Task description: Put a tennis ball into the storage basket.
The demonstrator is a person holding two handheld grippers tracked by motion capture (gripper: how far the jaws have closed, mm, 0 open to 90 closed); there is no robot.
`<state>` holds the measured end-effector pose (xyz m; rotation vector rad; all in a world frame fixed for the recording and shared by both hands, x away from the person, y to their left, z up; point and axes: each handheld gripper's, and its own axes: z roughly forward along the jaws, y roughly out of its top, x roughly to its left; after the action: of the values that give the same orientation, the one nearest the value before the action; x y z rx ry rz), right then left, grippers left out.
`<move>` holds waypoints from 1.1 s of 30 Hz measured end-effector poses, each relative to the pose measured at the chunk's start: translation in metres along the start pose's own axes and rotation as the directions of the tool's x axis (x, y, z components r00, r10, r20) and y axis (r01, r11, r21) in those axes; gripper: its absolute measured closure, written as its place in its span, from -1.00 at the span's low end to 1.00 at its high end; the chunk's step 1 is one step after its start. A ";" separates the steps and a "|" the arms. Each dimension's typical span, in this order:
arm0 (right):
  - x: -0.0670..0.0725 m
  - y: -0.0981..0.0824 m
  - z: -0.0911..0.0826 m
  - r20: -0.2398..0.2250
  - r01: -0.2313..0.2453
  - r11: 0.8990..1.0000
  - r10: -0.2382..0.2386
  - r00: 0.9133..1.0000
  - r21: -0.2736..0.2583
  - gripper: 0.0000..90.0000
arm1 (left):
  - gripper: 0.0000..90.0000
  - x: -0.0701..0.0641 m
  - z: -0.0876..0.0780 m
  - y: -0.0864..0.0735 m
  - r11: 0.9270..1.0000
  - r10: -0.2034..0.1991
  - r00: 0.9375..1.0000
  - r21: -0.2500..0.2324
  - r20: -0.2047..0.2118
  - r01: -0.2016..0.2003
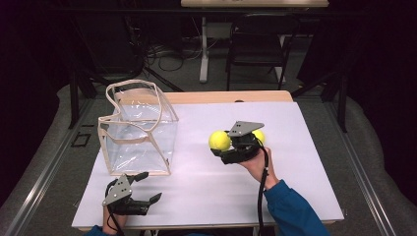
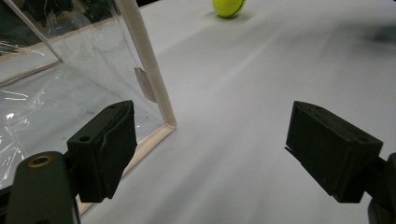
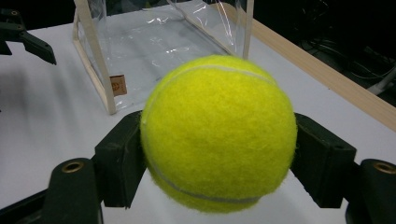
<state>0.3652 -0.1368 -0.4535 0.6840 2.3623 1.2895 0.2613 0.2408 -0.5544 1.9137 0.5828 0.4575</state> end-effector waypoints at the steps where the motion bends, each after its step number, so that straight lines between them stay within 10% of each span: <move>1: 0.000 0.001 0.000 -0.004 0.001 1.000 -0.001 1.000 0.001 -0.42 | -0.64 0.000 0.000 0.000 1.000 0.003 1.000 -0.001 0.000 -0.003; 33: -0.009 0.029 0.012 -0.018 0.002 1.000 -0.002 1.000 -0.028 -0.42 | -0.64 0.000 -0.001 0.000 1.000 0.003 1.000 -0.010 0.000 -0.003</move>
<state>0.3856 -0.1203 -0.4346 0.6637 2.3539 1.3313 0.2610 0.2412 -0.5541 1.9054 0.5772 0.4613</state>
